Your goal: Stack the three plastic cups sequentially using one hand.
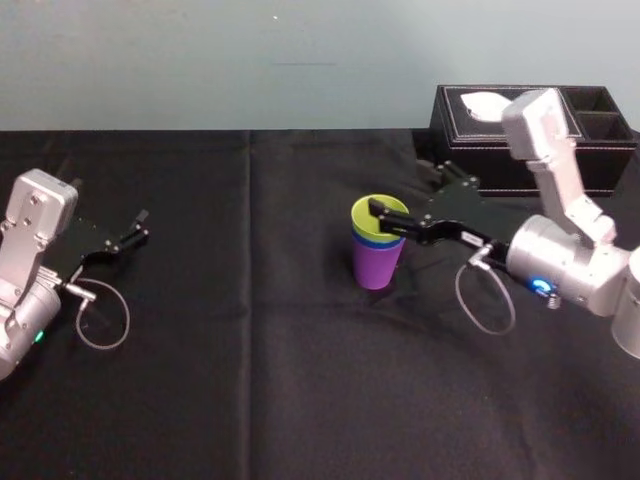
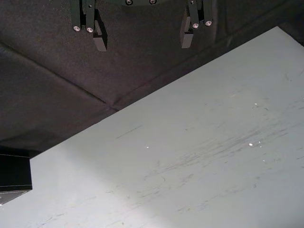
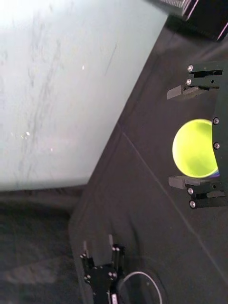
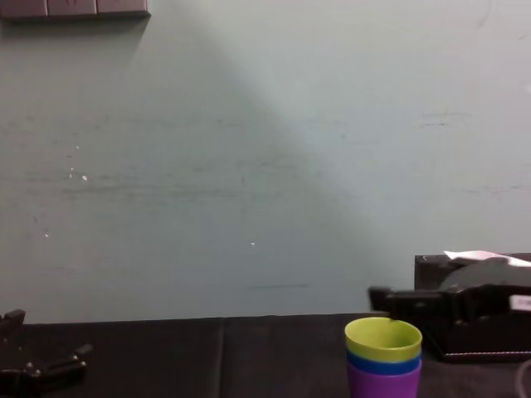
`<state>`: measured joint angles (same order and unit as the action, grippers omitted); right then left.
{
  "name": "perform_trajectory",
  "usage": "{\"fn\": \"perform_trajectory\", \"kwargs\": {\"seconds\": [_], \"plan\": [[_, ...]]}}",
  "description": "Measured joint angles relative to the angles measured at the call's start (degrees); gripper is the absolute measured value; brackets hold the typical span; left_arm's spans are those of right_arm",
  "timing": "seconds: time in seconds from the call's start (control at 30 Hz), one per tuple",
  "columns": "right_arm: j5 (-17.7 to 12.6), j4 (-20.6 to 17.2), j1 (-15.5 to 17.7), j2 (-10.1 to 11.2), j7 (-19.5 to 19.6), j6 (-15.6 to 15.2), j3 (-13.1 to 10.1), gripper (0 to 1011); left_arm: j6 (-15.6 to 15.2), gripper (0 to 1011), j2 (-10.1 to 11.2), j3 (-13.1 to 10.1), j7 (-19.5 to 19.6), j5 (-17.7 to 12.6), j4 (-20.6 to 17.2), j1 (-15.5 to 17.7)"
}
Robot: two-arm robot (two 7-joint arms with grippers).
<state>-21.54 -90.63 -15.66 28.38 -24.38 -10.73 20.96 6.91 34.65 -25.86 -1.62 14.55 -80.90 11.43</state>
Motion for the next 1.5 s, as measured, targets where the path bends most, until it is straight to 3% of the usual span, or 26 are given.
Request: {"fn": "perform_trajectory", "kwargs": {"seconds": [0.37, 0.63, 0.93, 1.5], "plan": [[-2.97, -6.04, 9.48, 3.65, 2.95, 2.94, -6.78, 1003, 0.00, 1011, 0.00, 0.00, 0.00, 0.00, 0.00, 0.00], [-3.43, -5.08, 14.40, 4.31, 5.34, 3.73, -10.84, 1003, 0.00, 1011, 0.00, 0.00, 0.00, 0.00, 0.00, 0.00], [-2.98, -1.66, 15.73, 3.92, 5.77, 3.68, -12.37, 1003, 0.00, 1011, 0.00, 0.00, 0.00, 0.00, 0.00, 0.00], [-2.99, -2.24, 15.72, 4.02, 5.76, 3.63, -12.31, 1003, 0.00, 1012, 0.00, 0.00, 0.00, 0.00, 0.00, 0.00]]}}
